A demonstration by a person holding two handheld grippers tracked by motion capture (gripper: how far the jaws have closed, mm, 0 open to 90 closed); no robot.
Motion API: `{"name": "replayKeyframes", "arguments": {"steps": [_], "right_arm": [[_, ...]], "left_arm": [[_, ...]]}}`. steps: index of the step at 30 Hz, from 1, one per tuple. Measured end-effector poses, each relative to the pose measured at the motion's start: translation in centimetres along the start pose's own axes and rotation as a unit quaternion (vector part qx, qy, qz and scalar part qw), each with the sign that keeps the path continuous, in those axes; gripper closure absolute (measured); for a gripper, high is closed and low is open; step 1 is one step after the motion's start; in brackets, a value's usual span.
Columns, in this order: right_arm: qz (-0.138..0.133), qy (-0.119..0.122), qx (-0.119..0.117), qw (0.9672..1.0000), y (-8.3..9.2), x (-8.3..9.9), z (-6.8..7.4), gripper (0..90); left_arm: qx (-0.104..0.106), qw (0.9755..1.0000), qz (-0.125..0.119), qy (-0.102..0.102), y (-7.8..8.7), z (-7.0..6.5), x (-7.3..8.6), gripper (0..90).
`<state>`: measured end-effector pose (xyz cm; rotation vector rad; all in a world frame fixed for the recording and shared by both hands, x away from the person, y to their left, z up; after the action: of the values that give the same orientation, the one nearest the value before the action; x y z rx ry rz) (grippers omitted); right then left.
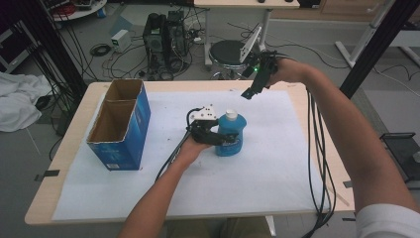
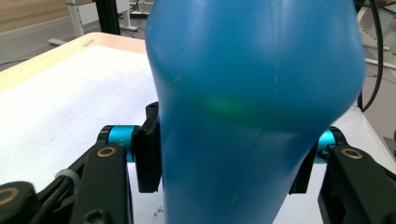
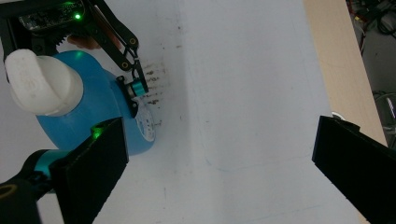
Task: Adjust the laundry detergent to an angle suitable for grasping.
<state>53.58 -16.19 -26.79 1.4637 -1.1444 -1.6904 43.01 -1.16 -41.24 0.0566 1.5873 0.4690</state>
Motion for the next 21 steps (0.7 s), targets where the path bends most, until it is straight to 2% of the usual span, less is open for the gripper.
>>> {"name": "replayKeyframes", "arguments": {"steps": [4,5,8,9,10,11,12,13,14,15,16,17,19,20,21], "right_arm": [[-0.003,0.004,0.001,1.0000,0.1,0.1,0.0,2.6],[-0.004,0.004,0.001,1.0000,0.2,0.1,0.0,2.6],[-0.004,0.002,0.002,1.0000,0.2,0.1,-0.1,2.6],[-0.003,0.002,0.001,1.0000,0.1,0.2,-0.1,2.6],[-0.003,0.002,0.001,1.0000,0.1,0.2,-0.1,2.6],[-0.001,0.000,0.001,1.0000,0.1,0.2,-0.1,2.6],[0.005,0.002,0.000,1.0000,0.0,0.2,0.0,2.6],[0.006,0.001,0.000,1.0000,-0.1,0.2,0.0,2.6],[0.006,0.001,0.000,1.0000,-0.1,0.2,0.0,2.6],[0.003,0.002,-0.001,1.0000,0.0,0.1,0.0,2.6],[0.003,0.002,-0.001,1.0000,0.0,0.1,0.0,2.6],[0.001,0.002,-0.001,1.0000,0.1,0.1,0.0,2.6],[0.003,-0.002,0.001,1.0000,0.2,0.3,-0.1,2.6],[0.004,-0.004,0.001,1.0000,0.2,0.3,-0.1,2.6],[0.004,-0.004,0.001,1.0000,0.2,0.4,-0.1,2.5]], "left_arm": [[0.007,0.9999,-0.012,0.010,0.1,0.1,0.0,43.9],[0.011,0.9999,-0.013,0.004,0.3,0.2,0.0,44.0],[0.013,0.9998,-0.015,0.004,0.5,0.2,-0.2,44.0],[0.019,0.9997,-0.011,-0.008,0.9,0.4,-0.5,44.0],[0.019,0.9997,-0.011,-0.008,0.9,0.4,-0.5,44.0],[0.026,0.9995,-0.013,-0.007,1.0,0.4,-0.8,44.0],[0.041,0.9989,-0.004,-0.022,1.4,0.5,-1.3,44.0],[0.041,0.9989,-0.004,-0.022,1.4,0.5,-1.3,44.0],[0.048,0.9984,-0.001,-0.030,1.6,0.6,-1.5,44.0],[0.064,0.9975,-0.004,-0.031,1.9,0.7,-1.9,44.0],[0.064,0.9975,-0.004,-0.031,1.9,0.7,-1.9,44.0],[0.070,0.9966,0.004,-0.042,2.0,0.9,-2.0,44.0],[0.090,0.9947,0.004,-0.049,1.9,0.9,-2.3,44.0],[0.090,0.9947,0.004,-0.049,1.9,0.9,-2.3,44.0],[0.108,0.9922,0.011,-0.061,1.8,0.8,-2.3,44.0]]}}
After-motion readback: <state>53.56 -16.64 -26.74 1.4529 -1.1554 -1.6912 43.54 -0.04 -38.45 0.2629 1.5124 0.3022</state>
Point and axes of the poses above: each handheld gripper's, and its own axes: y roughly backward along the jaws, x roughly out of its underside, z roughly to its left, the point moved 4 cm from there along -y, roughly forward along the jaws, and after that the axes turned 6 degrees about -y, right-handed, at the moved point
